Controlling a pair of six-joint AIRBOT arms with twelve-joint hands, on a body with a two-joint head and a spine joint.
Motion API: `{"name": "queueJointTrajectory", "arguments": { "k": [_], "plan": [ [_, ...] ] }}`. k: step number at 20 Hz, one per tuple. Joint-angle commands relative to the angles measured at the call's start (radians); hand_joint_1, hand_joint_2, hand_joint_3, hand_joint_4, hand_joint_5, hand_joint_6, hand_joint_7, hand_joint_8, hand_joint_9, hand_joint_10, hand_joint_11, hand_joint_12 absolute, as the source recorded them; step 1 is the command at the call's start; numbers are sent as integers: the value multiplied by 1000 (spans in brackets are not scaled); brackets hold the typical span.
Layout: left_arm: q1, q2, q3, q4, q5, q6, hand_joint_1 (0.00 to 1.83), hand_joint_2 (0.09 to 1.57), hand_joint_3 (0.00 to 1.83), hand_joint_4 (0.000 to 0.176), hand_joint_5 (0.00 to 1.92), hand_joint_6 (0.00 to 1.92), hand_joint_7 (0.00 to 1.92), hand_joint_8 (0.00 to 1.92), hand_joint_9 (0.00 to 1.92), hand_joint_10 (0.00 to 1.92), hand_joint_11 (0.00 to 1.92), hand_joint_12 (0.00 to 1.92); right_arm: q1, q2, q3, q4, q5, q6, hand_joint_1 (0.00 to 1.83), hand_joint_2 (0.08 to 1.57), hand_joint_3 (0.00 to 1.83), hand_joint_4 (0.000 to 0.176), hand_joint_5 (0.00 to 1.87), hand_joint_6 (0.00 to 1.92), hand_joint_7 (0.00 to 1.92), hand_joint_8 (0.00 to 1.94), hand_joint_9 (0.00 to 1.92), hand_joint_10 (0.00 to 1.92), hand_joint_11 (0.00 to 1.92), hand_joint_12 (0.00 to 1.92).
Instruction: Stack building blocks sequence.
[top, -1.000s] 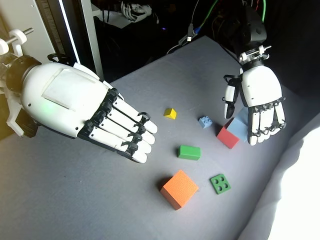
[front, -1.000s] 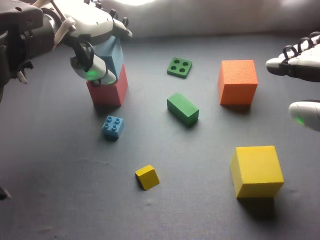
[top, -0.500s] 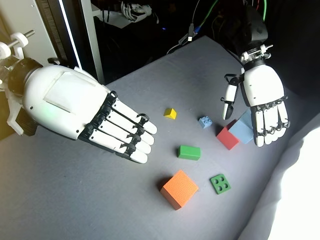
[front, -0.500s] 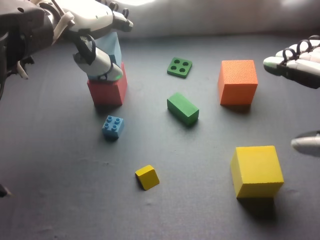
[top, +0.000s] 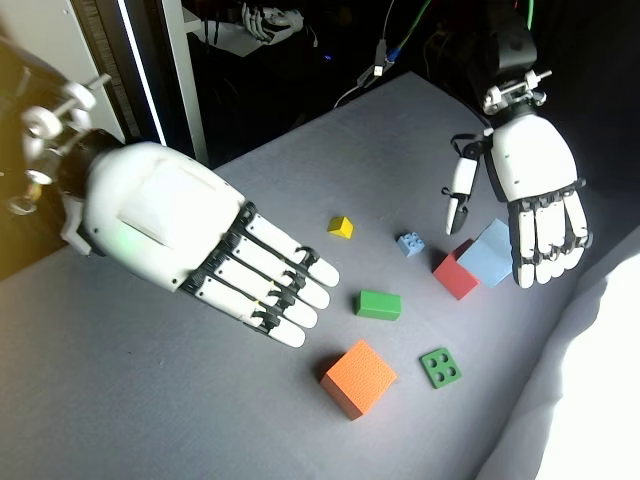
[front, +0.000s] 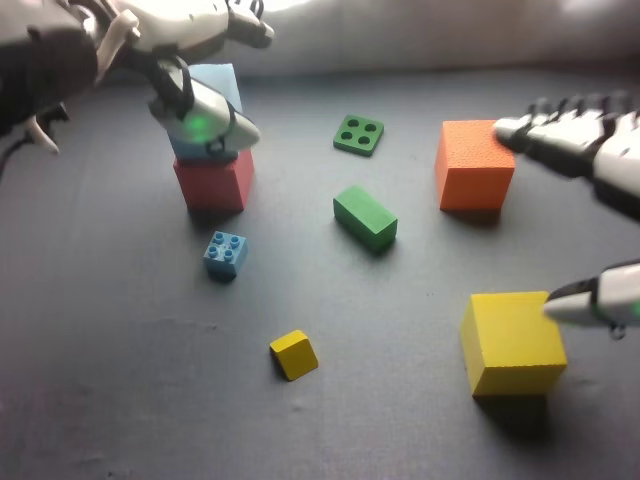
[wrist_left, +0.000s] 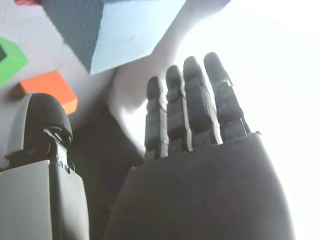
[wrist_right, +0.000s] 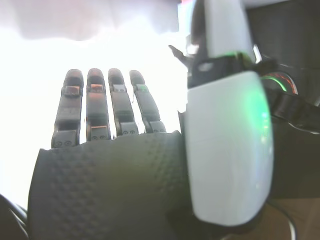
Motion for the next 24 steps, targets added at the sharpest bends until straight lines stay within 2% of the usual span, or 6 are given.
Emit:
{"name": "queueJointTrajectory", "arguments": {
  "k": [1,7,8,14,21,24],
  "plan": [
    [9,21,-16,68,-32,-61,585,1114,1,0,310,0,310,1,302,2,0,682,20,-5,-5,14,75,-36,1160,938,0,0,0,0,0,0,0,0,0,0],
    [43,68,-111,194,9,-185,554,1136,2,0,348,7,344,6,319,7,0,707,13,-91,-7,260,45,-226,1196,1005,0,0,0,0,0,0,0,0,0,0],
    [46,76,-129,250,19,-244,551,1151,5,0,326,3,317,4,289,4,0,647,12,-102,-7,290,44,-241,1182,995,0,0,0,0,0,0,0,0,0,0],
    [74,109,-222,789,3,-787,560,1142,0,0,319,1,337,2,314,4,0,692,-41,-150,8,325,39,-241,1186,1025,7,0,0,0,0,0,0,0,0,0],
    [199,180,-326,1428,-129,-1403,560,1152,0,0,345,4,344,1,318,3,0,698,-85,-211,75,326,33,-241,1199,1021,0,0,0,0,0,0,0,0,0,0],
    [269,237,-368,1628,-196,-1590,550,1163,3,0,322,0,320,0,293,0,0,658,-88,-221,86,326,33,-239,1183,1020,0,0,0,0,0,0,0,0,0,0]
  ]
}}
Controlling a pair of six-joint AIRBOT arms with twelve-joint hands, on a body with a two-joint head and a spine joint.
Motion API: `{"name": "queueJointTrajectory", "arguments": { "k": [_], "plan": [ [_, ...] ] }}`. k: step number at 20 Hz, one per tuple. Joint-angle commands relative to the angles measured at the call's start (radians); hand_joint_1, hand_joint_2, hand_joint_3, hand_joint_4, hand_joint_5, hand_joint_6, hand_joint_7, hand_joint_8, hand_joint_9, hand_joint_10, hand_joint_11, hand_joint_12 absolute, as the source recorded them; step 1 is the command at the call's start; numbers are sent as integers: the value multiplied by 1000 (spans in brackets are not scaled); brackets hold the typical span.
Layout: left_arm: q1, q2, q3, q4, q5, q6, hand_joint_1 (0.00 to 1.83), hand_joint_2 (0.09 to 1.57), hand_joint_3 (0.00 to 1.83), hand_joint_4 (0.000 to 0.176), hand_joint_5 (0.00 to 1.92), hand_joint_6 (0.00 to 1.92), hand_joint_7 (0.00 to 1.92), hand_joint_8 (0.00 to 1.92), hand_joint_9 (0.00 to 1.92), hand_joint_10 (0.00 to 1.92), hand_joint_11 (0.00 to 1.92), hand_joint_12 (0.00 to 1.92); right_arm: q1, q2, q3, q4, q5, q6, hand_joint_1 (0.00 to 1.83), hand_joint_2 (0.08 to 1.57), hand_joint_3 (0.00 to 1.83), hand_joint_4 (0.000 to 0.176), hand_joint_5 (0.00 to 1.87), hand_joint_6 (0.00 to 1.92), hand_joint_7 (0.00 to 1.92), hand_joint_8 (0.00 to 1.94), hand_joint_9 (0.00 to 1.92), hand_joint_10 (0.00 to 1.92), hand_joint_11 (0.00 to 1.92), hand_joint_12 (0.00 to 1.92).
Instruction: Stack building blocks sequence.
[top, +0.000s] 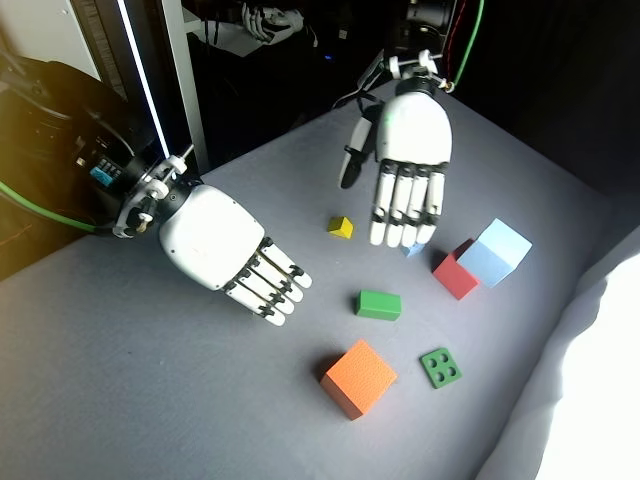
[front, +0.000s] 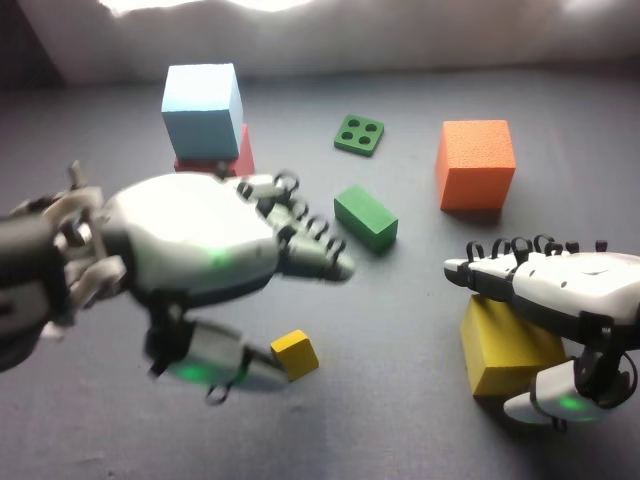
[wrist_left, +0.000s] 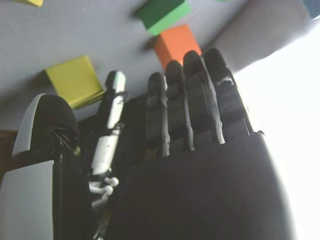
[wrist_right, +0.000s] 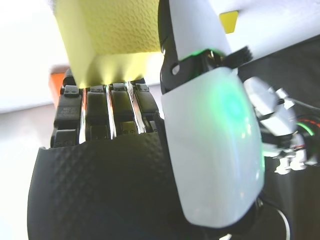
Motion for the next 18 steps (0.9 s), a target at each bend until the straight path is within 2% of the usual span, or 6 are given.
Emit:
{"name": "queueJointTrajectory", "arguments": {
  "k": [1,7,13,15,16,18],
  "plan": [
    [0,26,-2,30,-128,-41,534,1165,2,0,323,1,323,2,298,3,0,672,7,6,1,-38,30,4,1189,1024,1,0,6,3,0,0,0,0,0,0],
    [86,121,-11,265,-299,-279,580,1152,0,0,374,8,385,12,356,16,0,765,15,6,9,-46,30,7,1179,1118,0,0,69,0,3,0,0,0,0,168],
    [89,206,-49,418,-427,-280,572,1169,0,0,364,9,377,12,348,13,0,737,15,8,10,-57,38,7,1209,1167,4,0,457,44,448,43,386,144,0,1232],
    [94,209,-51,393,-479,-243,556,1186,2,0,358,3,377,5,349,7,0,734,13,10,9,-85,35,7,1204,1233,0,0,628,60,642,87,390,526,0,1453],
    [95,212,-55,376,-493,-226,577,1180,0,0,373,6,396,8,369,11,0,779,14,12,9,-95,32,7,1163,1254,0,0,641,1139,770,1089,481,765,106,1563],
    [95,214,-59,348,-505,-211,574,1202,6,0,346,0,393,2,372,8,0,786,23,16,10,-109,25,7,1292,1261,0,0,611,1405,806,1343,580,1476,176,1727]
  ]
}}
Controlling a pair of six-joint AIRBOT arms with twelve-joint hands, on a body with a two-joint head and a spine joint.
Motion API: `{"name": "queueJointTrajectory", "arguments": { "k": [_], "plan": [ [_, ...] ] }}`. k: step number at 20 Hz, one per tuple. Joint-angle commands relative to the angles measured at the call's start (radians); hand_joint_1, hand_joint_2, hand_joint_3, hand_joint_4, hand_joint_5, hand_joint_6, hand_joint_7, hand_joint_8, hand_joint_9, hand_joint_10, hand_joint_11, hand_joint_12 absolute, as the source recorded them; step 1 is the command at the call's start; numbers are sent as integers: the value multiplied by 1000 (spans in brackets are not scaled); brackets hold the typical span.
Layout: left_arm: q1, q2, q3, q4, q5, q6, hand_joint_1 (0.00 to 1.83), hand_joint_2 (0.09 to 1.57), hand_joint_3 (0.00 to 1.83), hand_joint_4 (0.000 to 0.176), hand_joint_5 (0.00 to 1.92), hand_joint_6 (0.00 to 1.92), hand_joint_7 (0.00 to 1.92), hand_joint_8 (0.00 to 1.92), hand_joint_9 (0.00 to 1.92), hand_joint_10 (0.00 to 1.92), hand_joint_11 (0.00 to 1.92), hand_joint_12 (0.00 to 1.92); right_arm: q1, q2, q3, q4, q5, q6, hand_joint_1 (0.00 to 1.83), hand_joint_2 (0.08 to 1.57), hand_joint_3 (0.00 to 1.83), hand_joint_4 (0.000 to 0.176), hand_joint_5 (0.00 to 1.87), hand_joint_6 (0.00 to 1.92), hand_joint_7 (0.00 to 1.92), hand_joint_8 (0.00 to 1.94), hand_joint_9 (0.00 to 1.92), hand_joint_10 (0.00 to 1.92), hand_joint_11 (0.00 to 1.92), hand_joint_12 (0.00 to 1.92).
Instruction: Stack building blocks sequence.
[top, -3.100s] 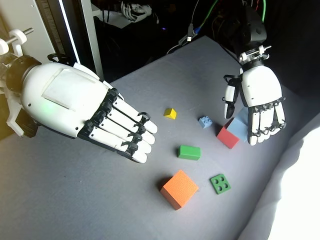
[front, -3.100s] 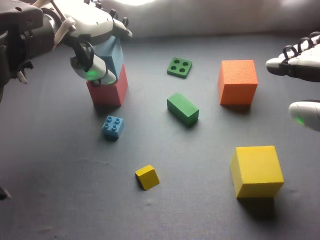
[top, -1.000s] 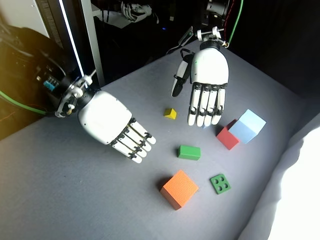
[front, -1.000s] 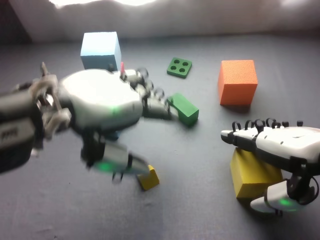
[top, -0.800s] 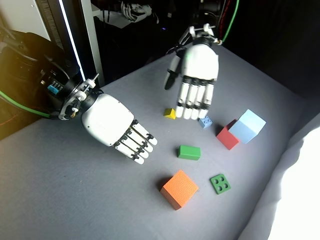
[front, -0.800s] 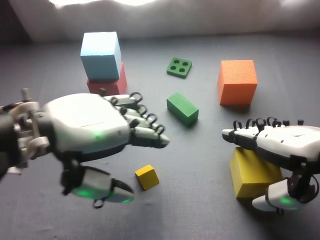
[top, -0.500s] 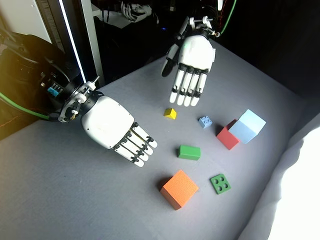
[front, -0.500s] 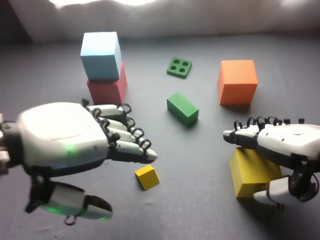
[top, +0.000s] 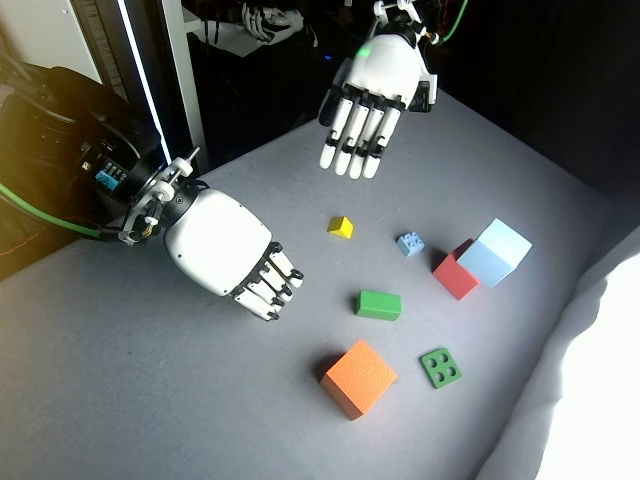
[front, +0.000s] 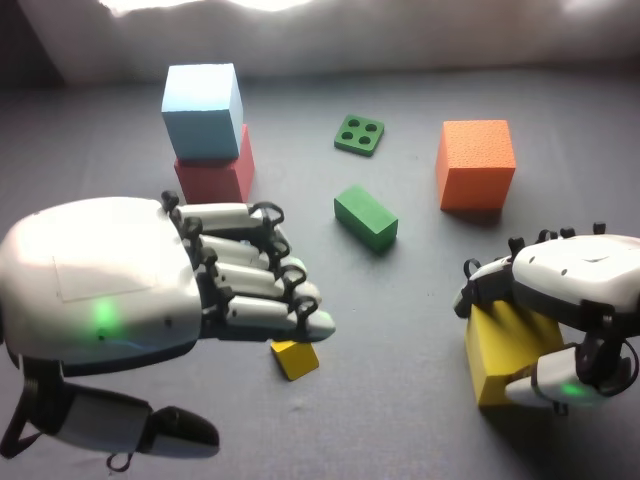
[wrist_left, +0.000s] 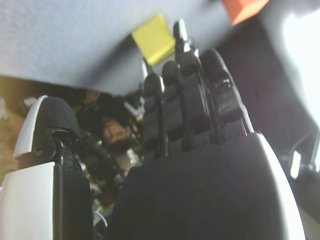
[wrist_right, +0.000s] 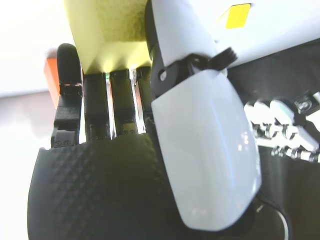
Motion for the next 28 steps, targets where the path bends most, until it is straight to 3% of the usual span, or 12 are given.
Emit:
{"name": "queueJointTrajectory", "arguments": {
  "k": [1,3,6,8,10,17,18,19,26,27,28],
  "plan": [
    [-7,12,-1,-44,-98,4,568,1204,6,0,359,8,403,6,380,11,0,784,22,14,1,-50,23,3,1323,1231,0,0,709,1276,854,1300,637,1549,218,1807],
    [-26,6,0,-10,-100,-12,558,1206,2,0,402,15,450,14,423,20,0,844,54,20,1,-68,19,3,1338,1227,0,0,715,1275,867,1309,612,1560,11,1817],
    [-48,-1,4,58,-100,-93,504,1234,8,0,423,11,452,6,421,11,0,830,105,34,6,-123,-34,-31,1336,1229,0,0,755,1252,827,1365,599,1554,243,1772],
    [-96,-7,5,198,-81,-218,480,1246,6,0,440,9,483,10,449,16,0,861,162,44,34,-123,-151,-53,1339,1221,0,0,769,1267,817,1332,637,1522,348,1732],
    [-147,-16,7,330,-58,-321,480,1284,8,0,400,3,436,4,423,6,0,841,223,44,63,-123,-179,-41,1349,1190,0,0,831,1190,875,1244,682,1440,363,1698],
    [-151,-23,23,312,-92,-317,480,1341,16,0,393,1,419,1,404,0,0,827,338,-16,191,-109,-202,-34,1341,1217,1,0,769,1251,821,1337,647,1515,340,1751],
    [-152,-22,24,307,-92,-309,516,1346,11,0,413,8,445,10,421,8,0,847,359,-29,222,-107,-209,-35,1204,1217,1,0,779,1241,808,1372,609,1377,303,1750],
    [-152,-19,23,304,-92,-308,563,1342,3,0,431,8,452,6,425,6,0,865,375,-41,248,-107,-217,-40,1327,1232,4,0,737,1287,787,1386,620,1552,300,1758],
    [-153,-15,30,294,-95,-306,535,1384,8,0,397,4,421,2,393,1,0,760,412,-103,393,-106,-345,-57,1327,1244,1,0,755,1310,736,1401,601,1586,287,1753],
    [-153,-16,32,295,-97,-306,571,1367,0,0,424,10,445,7,416,8,0,809,419,-111,414,-106,-352,-57,1332,1234,0,0,791,1254,751,1404,609,1553,345,1723],
    [-155,-16,34,298,-97,-306,578,1363,0,0,432,11,456,10,426,11,0,821,430,-117,432,-106,-359,-57,1201,1224,0,0,830,1210,739,1420,571,1371,360,1700]
  ]
}}
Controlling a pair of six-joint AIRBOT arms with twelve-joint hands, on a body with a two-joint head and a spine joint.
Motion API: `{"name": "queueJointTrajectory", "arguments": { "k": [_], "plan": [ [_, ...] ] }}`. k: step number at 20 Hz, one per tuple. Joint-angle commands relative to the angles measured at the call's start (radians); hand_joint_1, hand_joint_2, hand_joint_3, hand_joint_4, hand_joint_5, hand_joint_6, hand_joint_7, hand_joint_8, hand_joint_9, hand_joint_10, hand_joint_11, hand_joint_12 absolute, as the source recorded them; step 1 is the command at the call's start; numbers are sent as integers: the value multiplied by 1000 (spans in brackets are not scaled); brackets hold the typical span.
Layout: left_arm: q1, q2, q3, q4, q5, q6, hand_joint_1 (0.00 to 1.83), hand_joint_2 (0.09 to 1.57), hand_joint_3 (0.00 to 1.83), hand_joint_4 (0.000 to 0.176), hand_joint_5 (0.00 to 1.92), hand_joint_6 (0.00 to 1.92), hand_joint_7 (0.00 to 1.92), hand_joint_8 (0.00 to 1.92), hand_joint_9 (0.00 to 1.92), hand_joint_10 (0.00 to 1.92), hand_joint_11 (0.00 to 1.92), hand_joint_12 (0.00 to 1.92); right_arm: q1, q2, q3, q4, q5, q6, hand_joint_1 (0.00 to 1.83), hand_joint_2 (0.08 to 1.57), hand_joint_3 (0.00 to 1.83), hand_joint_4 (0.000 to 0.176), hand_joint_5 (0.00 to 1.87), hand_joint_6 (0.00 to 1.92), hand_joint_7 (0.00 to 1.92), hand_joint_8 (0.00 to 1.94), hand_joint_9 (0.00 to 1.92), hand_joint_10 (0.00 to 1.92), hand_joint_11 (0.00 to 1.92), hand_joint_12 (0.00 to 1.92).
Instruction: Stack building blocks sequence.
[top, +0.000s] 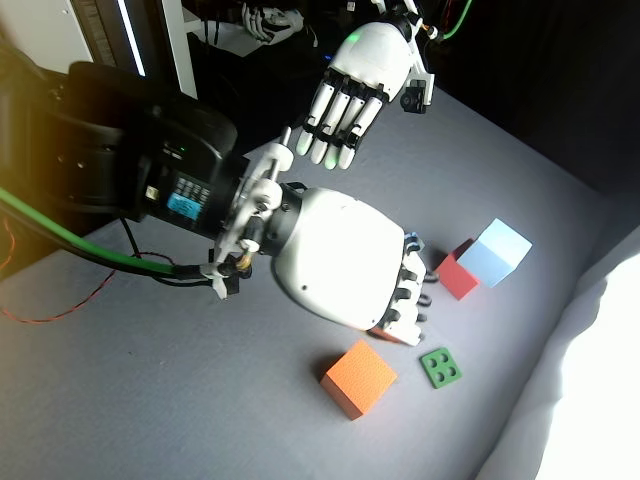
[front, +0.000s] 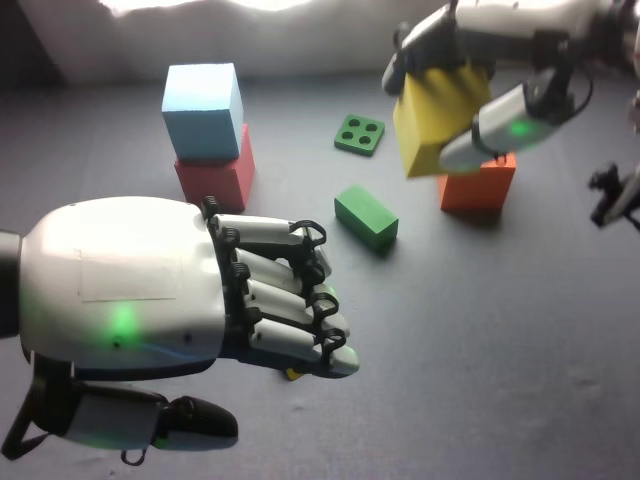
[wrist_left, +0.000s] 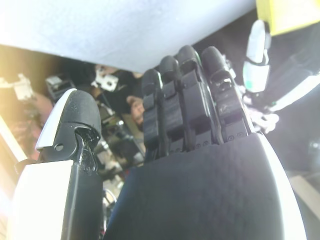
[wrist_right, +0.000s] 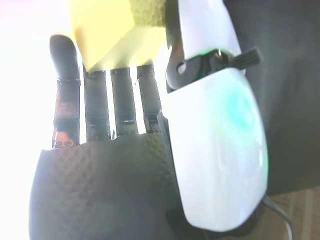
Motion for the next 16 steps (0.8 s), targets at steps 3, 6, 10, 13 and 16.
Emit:
{"name": "queueJointTrajectory", "arguments": {
  "k": [3,6,10,13,16],
  "plan": [
    [-23,7,8,-46,-66,3,547,1380,6,0,399,3,420,4,396,6,0,793,28,-4,47,-14,52,0,1145,1251,2,3,765,1290,707,1482,516,1325,285,1783],
    [-29,3,12,-44,-66,3,607,1352,0,0,445,8,478,10,451,15,0,915,27,-9,76,-3,45,0,1159,1227,0,9,805,1239,749,1413,586,1300,344,1743],
    [-31,2,13,-44,-66,-3,621,1334,0,0,464,7,508,8,486,15,12,957,9,-13,116,68,27,0,1327,1227,2,0,776,1261,786,1341,614,1565,270,1743],
    [-34,2,13,-44,-66,-7,567,1369,6,0,432,6,468,5,439,6,0,866,0,-26,145,70,19,0,1330,1226,0,0,752,1284,798,1320,639,1556,237,1754],
    [-37,1,13,-44,-66,-7,562,1377,5,0,448,4,485,4,450,6,0,874,-24,-44,183,99,0,0,1331,1236,1,0,748,1307,768,1354,619,1577,242,1740]
  ]
}}
